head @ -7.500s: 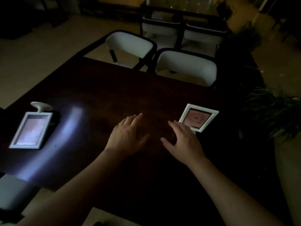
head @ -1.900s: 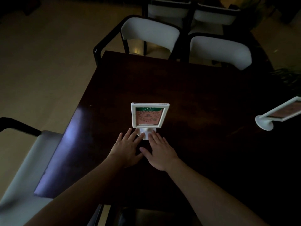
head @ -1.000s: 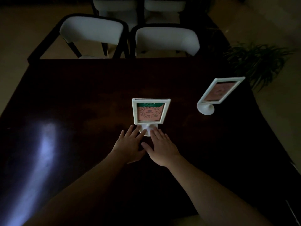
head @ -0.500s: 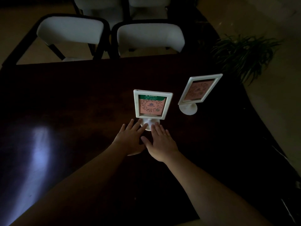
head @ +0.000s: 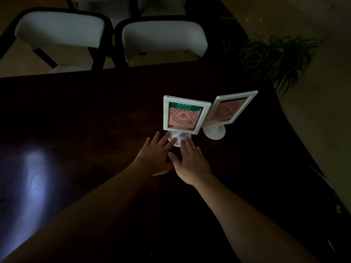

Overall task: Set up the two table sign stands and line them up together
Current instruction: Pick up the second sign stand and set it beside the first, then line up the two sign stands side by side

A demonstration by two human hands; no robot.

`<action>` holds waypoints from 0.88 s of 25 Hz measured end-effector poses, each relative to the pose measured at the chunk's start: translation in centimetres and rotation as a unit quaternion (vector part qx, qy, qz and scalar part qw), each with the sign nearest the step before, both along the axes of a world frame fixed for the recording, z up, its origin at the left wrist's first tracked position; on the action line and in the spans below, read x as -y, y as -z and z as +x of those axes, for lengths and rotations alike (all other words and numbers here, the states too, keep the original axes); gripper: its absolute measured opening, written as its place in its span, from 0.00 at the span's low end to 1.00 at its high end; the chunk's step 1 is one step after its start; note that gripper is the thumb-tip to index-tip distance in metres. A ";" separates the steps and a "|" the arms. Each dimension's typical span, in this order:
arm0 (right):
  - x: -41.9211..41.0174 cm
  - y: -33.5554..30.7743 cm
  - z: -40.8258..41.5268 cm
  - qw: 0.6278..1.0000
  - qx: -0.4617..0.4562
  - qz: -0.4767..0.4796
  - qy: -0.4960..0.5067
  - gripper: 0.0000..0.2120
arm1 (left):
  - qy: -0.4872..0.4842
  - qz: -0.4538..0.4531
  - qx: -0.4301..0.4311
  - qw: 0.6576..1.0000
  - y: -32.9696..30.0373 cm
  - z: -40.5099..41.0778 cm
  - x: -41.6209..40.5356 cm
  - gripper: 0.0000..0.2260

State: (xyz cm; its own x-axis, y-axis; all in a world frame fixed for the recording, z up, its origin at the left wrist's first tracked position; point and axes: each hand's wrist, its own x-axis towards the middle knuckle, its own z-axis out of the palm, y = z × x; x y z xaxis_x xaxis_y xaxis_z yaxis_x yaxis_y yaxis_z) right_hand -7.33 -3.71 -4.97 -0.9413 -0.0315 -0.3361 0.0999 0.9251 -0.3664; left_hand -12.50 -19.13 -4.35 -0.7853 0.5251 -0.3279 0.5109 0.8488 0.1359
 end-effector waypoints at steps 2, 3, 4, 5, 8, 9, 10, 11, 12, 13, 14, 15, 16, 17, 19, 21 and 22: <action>-0.2 0.0 -0.3 1.000 -0.002 0.000 0.003 0.45 | 0.002 0.003 -0.003 1.000 0.2 -0.5 -0.3 0.39; -0.3 0.0 -0.5 1.000 -0.002 -0.001 0.005 0.45 | 0.002 0.007 -0.003 1.000 0.4 -0.8 -0.4 0.39; -0.4 0.0 -0.7 1.000 -0.002 -0.002 0.007 0.45 | 0.003 0.009 -0.003 1.000 0.5 -0.9 -0.5 0.39; -0.4 0.0 -0.8 1.000 -0.001 -0.003 0.008 0.44 | 0.003 0.011 -0.003 1.000 0.6 -1.0 -0.5 0.39; -0.6 -0.5 -0.9 1.000 0.003 -0.009 0.007 0.42 | -0.003 0.028 -0.004 1.000 0.5 -1.1 -0.3 0.39; -0.8 -0.8 -0.8 1.000 0.000 -0.014 0.006 0.41 | -0.007 0.036 -0.006 0.999 0.4 -1.0 -0.2 0.39; -1.0 -1.3 -0.6 1.000 -0.005 -0.019 0.006 0.39 | -0.011 0.047 -0.008 0.999 0.1 -1.0 0.0 0.39; -1.4 -1.9 -0.4 1.000 -0.014 -0.023 0.005 0.37 | -0.016 0.058 -0.012 0.998 -0.2 -1.0 0.1 0.39; -1.8 -2.5 -0.2 0.999 -0.025 -0.029 0.005 0.35 | -0.021 0.066 -0.014 0.998 -0.6 -1.1 0.3 0.39; -2.1 -3.5 0.2 0.999 -0.039 -0.033 0.010 0.33 | -0.025 0.076 -0.018 0.997 -1.2 -1.2 0.7 0.39; -2.5 -4.4 0.5 0.997 -0.057 -0.040 0.017 0.31 | -0.029 0.087 -0.022 0.996 -1.8 -1.3 1.0 0.39; -2.9 -5.5 0.7 0.995 -0.082 -0.046 0.024 0.29 | -0.033 0.098 -0.026 0.994 -2.6 -1.5 1.3 0.39; -3.3 -6.6 0.9 0.992 -0.114 -0.044 0.025 0.27 | -0.038 0.109 -0.033 0.993 -3.4 -1.7 1.7 0.38; -3.7 -7.7 1.1 0.988 -0.145 -0.037 0.024 0.25 | -0.045 0.118 -0.041 0.991 -4.3 -1.8 2.1 0.38; -4.6 -9.9 1.1 0.981 -0.192 -0.031 0.024 0.23 | -0.064 0.135 -0.059 0.987 -6.4 -2.1 2.6 0.38; -5.8 -11.7 0.7 0.975 -0.217 -0.040 0.024 0.21 | -0.094 0.159 -0.079 0.980 -8.5 -2.6 2.7 0.38; -6.5 -12.6 0.4 0.973 -0.226 -0.047 0.020 0.21 | -0.109 0.170 -0.093 0.975 -9.6 -2.8 2.5 0.38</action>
